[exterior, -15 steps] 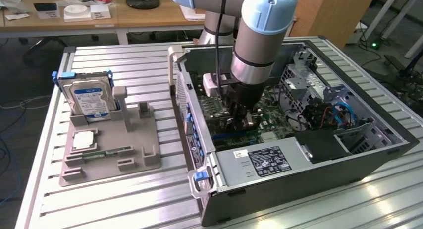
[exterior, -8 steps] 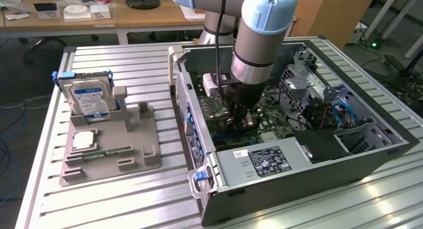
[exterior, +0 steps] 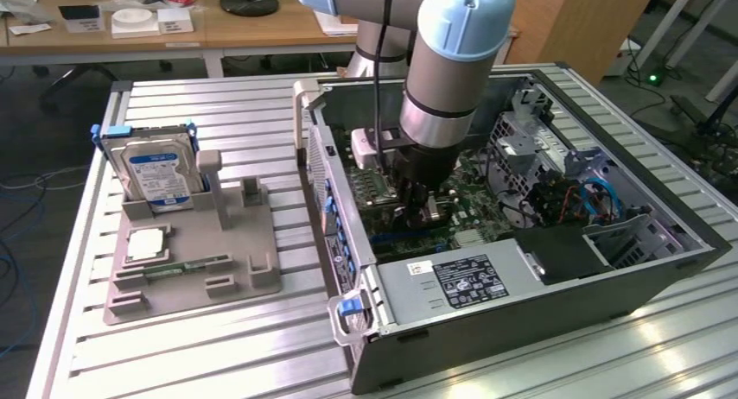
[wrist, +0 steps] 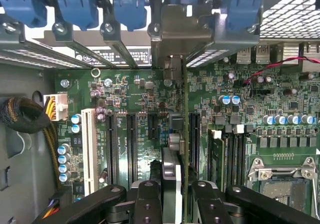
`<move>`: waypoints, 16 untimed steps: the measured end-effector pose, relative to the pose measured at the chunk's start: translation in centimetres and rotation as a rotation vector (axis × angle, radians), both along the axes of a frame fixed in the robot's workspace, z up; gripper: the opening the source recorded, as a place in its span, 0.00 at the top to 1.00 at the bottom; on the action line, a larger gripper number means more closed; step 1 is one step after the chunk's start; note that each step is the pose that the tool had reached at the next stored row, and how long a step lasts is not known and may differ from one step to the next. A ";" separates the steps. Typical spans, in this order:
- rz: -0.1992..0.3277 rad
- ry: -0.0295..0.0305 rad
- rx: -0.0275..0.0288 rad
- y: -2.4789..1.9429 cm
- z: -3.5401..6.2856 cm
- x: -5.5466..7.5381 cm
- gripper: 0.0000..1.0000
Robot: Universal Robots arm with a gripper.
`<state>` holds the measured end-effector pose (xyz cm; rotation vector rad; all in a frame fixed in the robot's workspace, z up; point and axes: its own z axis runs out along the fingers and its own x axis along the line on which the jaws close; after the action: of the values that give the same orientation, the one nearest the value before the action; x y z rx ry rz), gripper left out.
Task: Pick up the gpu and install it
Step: 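Insert the gpu into the slot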
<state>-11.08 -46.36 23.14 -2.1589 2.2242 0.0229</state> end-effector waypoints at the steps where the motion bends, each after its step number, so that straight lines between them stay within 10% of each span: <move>1: 0.000 0.0000 0.0000 0.00 0.00 0.0 0.72; 16: 0.000 0.0003 0.0000 0.00 -0.44 0.0 0.72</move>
<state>-11.08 -46.36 22.70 -2.1589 2.2244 0.0232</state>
